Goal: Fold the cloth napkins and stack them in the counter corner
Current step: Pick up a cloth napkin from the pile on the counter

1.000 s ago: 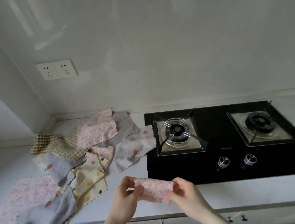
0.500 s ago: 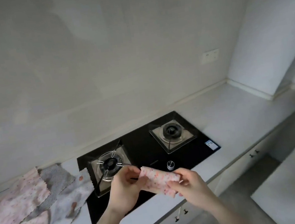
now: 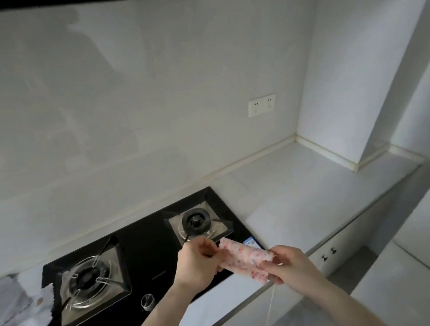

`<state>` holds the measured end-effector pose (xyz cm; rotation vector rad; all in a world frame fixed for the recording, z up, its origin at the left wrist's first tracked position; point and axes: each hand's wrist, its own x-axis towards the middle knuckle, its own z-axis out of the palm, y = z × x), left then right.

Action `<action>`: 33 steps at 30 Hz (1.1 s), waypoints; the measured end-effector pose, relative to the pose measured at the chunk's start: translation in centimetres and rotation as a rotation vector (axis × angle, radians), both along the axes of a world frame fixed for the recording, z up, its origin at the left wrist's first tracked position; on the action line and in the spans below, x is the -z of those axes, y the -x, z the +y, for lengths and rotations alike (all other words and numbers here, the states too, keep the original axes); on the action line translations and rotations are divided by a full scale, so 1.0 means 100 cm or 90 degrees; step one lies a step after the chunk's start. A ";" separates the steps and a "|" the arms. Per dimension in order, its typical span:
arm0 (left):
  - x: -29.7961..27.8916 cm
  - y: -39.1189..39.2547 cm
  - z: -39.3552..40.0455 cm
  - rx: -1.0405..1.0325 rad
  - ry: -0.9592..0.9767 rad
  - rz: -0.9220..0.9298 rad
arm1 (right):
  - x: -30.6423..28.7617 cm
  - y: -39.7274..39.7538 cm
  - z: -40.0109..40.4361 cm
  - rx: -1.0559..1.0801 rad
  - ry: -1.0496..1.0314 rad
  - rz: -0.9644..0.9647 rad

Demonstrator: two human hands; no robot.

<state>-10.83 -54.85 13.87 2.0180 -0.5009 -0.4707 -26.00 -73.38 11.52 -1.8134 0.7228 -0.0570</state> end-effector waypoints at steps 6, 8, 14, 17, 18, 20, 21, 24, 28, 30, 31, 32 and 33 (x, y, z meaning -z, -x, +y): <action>-0.004 -0.016 -0.072 -0.042 -0.025 -0.003 | -0.014 -0.020 -0.075 -0.010 -0.020 0.009; -0.003 -0.027 -0.096 -0.037 -0.040 -0.014 | -0.011 -0.030 -0.095 -0.002 -0.021 0.006; -0.001 -0.071 -0.172 -0.008 -0.102 -0.094 | 0.003 -0.062 -0.156 0.058 -0.030 -0.003; 0.004 -0.092 -0.211 0.034 -0.116 -0.091 | 0.010 -0.075 -0.187 0.096 -0.054 0.010; 0.004 -0.097 -0.224 0.045 -0.117 -0.095 | 0.013 -0.078 -0.197 0.113 -0.069 0.010; 0.006 -0.105 -0.250 0.073 -0.112 -0.092 | 0.018 -0.085 -0.219 0.159 -0.105 0.002; 0.007 -0.109 -0.261 0.087 -0.115 -0.086 | 0.020 -0.087 -0.229 0.185 -0.121 0.002; 0.012 -0.123 -0.287 0.114 -0.142 -0.077 | 0.031 -0.094 -0.260 0.245 -0.155 0.006; 0.015 -0.145 -0.317 0.122 -0.186 -0.105 | 0.056 -0.110 -0.308 0.311 -0.200 0.014; 0.020 -0.156 -0.332 0.118 -0.204 -0.096 | 0.071 -0.121 -0.336 0.346 -0.219 0.026; 0.024 -0.160 -0.340 0.114 -0.217 -0.092 | 0.079 -0.127 -0.351 0.363 -0.222 0.034; 0.029 -0.164 -0.349 0.114 -0.234 -0.090 | 0.084 -0.133 -0.365 0.378 -0.220 0.045; 0.034 -0.167 -0.357 0.118 -0.251 -0.087 | 0.089 -0.140 -0.379 0.388 -0.218 0.050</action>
